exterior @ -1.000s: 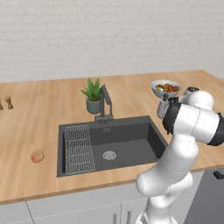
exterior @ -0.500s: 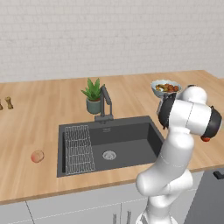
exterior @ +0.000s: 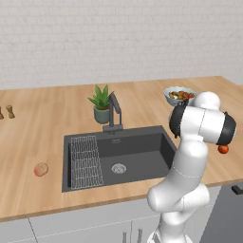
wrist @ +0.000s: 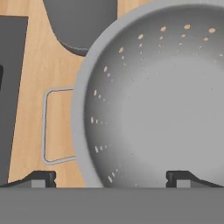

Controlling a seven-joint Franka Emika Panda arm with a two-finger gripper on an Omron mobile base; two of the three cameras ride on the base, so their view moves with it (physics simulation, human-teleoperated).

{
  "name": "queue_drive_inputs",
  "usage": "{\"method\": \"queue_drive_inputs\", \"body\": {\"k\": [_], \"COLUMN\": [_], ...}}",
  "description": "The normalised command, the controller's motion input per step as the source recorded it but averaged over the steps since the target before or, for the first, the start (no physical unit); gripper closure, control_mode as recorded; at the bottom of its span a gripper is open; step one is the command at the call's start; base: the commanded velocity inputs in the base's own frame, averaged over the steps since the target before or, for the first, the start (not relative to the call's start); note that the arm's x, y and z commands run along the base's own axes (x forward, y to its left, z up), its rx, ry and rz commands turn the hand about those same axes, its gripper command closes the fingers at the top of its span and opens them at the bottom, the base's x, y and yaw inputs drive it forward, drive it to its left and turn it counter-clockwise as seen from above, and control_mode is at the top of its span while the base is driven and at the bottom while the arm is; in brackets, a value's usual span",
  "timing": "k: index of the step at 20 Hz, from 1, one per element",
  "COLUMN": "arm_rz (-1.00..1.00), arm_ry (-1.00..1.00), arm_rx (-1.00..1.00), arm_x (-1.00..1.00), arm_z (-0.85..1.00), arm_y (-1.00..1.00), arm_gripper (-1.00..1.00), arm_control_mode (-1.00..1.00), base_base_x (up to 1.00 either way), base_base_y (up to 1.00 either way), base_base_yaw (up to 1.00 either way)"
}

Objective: Put the colander in the sink, put the tangerine, peach, apple in the colander, and turn on the sink faucet and pour water over the colander.

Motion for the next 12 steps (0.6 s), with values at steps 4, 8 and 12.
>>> {"method": "queue_drive_inputs", "body": {"k": [4,8,12], "arm_rz": [0.00,0.00,0.00], "arm_ry": [0.00,-0.01,0.00], "arm_rx": [0.00,0.00,0.00], "arm_x": [0.00,-0.05,-0.11], "arm_z": [-0.42,-0.02,0.00], "arm_y": [0.00,0.02,0.03], "arm_gripper": [-1.00,-1.00,-1.00], "arm_control_mode": [-1.00,-1.00,-1.00], "base_base_x": [0.00,0.00,0.00], "base_base_y": [0.00,0.00,0.00], "base_base_yaw": [0.00,0.00,0.00]}}
